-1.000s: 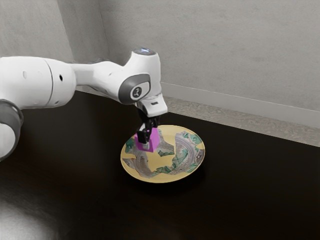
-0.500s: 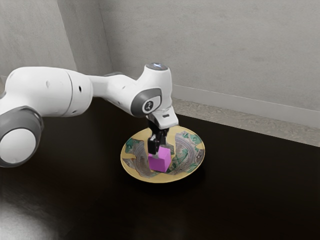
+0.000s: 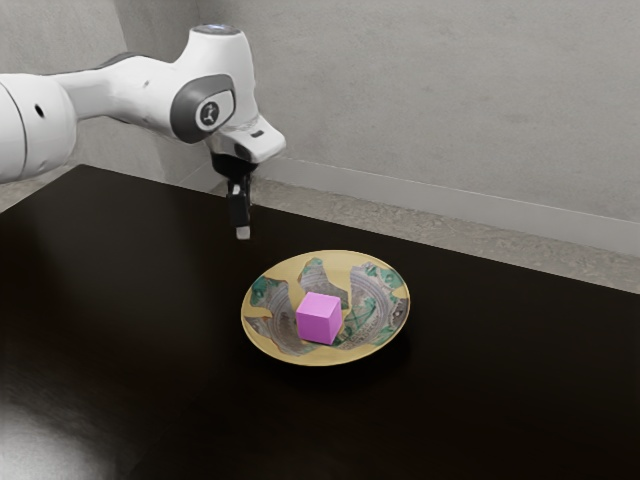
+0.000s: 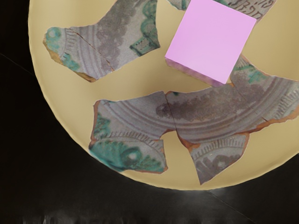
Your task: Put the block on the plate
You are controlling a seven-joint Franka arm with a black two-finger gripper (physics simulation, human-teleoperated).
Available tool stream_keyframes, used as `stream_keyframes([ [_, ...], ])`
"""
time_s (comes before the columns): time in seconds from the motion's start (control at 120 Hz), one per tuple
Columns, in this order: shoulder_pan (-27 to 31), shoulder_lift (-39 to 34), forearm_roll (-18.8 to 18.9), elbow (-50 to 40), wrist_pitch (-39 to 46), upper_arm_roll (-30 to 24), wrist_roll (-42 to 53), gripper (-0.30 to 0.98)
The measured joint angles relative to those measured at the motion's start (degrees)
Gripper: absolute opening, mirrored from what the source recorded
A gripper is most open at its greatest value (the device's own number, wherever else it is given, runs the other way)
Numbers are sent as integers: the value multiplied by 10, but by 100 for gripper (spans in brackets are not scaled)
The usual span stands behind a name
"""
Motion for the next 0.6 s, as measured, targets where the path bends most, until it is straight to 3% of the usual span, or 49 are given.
stream_keyframes([
  [0.358, 38, -95, 3, 3, -53, 18, -128, 68],
  [0.6, 34, -108, -9, 5, -72, 20, -182, 69],
])
